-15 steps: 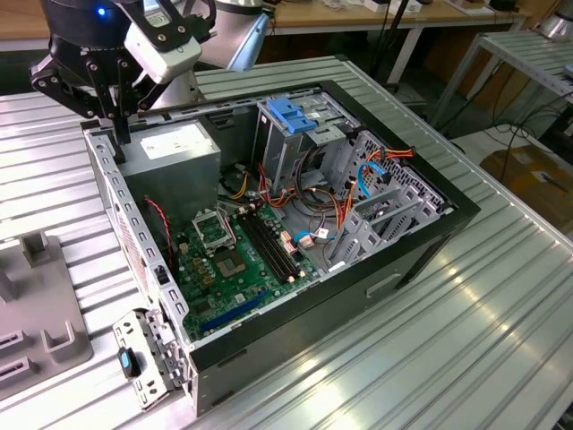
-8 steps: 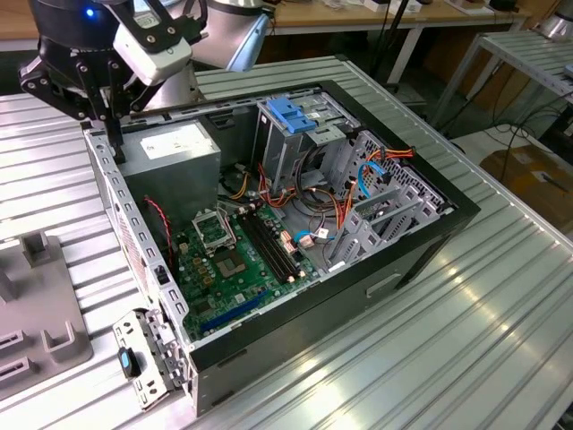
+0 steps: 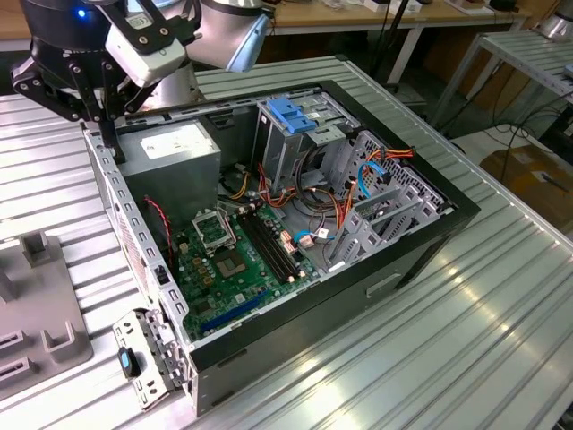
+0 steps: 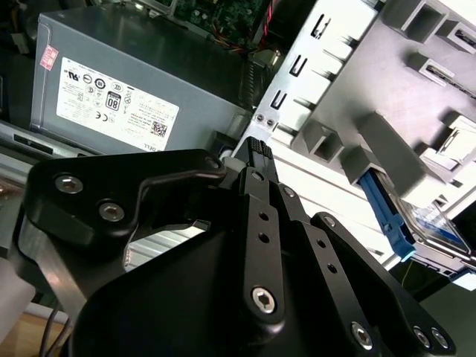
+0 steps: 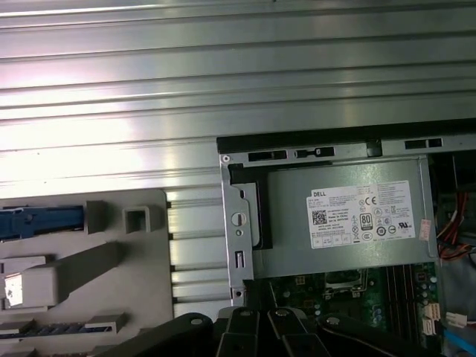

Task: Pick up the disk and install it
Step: 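Reach for the disk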

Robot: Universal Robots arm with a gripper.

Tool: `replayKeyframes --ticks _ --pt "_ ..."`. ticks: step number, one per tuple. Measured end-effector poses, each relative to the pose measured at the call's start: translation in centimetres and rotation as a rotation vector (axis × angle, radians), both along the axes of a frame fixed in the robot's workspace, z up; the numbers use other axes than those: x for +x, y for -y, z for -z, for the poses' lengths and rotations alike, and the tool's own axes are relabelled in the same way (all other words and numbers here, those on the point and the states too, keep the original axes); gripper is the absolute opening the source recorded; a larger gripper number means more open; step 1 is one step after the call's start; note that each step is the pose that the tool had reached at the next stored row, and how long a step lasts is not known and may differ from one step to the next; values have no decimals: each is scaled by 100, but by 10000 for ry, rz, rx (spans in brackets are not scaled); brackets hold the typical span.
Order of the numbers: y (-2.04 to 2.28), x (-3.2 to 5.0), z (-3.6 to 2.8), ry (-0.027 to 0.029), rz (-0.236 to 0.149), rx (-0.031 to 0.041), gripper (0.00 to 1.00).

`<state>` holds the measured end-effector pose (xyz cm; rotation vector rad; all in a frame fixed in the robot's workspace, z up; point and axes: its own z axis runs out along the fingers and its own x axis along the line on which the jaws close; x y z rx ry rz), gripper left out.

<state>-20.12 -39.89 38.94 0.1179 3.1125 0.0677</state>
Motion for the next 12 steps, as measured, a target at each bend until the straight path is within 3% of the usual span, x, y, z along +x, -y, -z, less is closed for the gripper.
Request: replayKeyframes --ticks 12 --pt "0 -43 0 0 1 -1 11"
